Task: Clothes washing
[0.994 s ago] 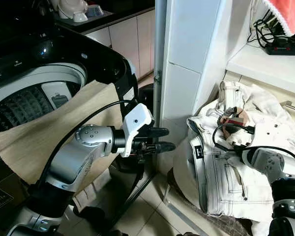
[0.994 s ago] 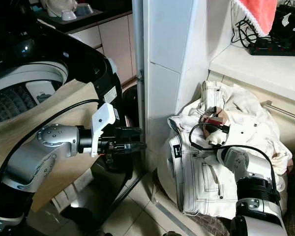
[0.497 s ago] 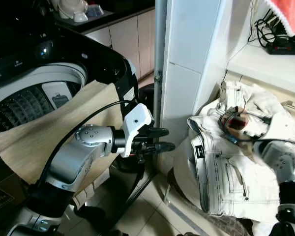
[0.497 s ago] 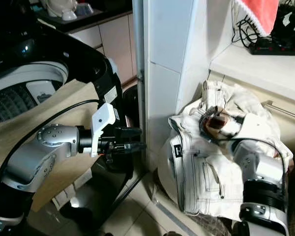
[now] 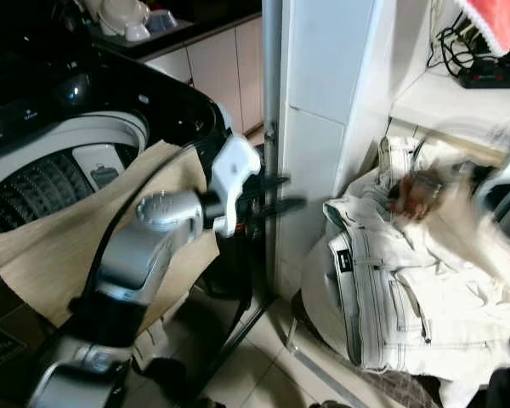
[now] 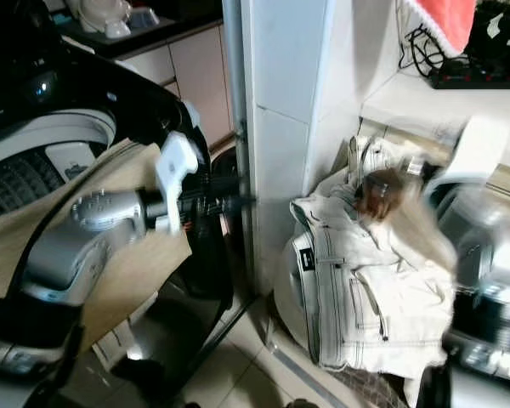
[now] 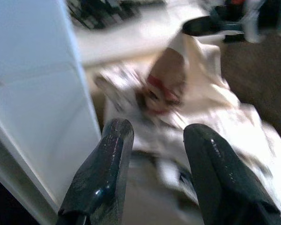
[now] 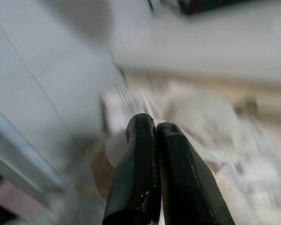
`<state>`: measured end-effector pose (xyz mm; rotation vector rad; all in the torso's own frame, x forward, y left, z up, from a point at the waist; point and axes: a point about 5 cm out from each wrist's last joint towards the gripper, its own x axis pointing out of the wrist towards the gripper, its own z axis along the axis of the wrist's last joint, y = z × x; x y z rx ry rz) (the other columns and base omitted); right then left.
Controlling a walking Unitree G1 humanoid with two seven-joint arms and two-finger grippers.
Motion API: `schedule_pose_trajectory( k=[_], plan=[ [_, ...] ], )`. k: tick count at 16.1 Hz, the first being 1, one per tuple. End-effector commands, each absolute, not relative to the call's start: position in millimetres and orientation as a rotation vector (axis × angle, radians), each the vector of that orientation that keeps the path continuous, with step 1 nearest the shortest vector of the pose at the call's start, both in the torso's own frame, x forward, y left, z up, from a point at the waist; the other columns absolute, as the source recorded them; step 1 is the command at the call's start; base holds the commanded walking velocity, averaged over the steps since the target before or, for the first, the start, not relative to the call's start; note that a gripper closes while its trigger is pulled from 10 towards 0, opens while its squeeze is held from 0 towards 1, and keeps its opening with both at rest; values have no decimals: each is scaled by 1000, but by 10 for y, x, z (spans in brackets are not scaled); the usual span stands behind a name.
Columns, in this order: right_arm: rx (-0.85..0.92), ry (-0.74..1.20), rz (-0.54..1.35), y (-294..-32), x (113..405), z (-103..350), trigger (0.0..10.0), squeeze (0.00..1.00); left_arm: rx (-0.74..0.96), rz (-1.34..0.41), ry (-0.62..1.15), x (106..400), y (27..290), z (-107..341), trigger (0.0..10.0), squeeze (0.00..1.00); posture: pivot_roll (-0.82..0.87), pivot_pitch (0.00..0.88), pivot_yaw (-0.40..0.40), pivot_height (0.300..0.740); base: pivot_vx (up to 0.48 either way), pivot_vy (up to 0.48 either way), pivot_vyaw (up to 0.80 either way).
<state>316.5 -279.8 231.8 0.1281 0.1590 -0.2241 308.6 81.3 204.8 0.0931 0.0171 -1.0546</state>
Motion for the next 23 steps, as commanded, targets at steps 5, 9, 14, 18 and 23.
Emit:
schedule_pose_trajectory(
  k=[5,9,14,18,23],
  plan=[
    [210,-61,10,-2617,3121,3119,0,0,24,-944,-142,3240,812,2315,10000,0,-108,0,84,740,0,0,0],
    [234,-152,254,-2419,3038,3472,0,0,-93,-993,-224,3241,672,2583,10000,1000,-109,0,77,740,0,0,0],
    [-6,13,192,-2422,3094,3237,10000,0,-47,-972,-220,3272,604,2558,10000,1000,-116,0,70,740,0,0,0],
    [-71,385,78,-2478,3147,2212,10000,1000,154,-1073,28,3127,695,2044,10000,0,-105,0,70,740,0,0,0],
    [-13,553,-113,-2685,3236,1530,10000,1000,218,-1155,121,2951,738,1836,10000,0,-78,0,67,740,0,0,0]
  ],
)
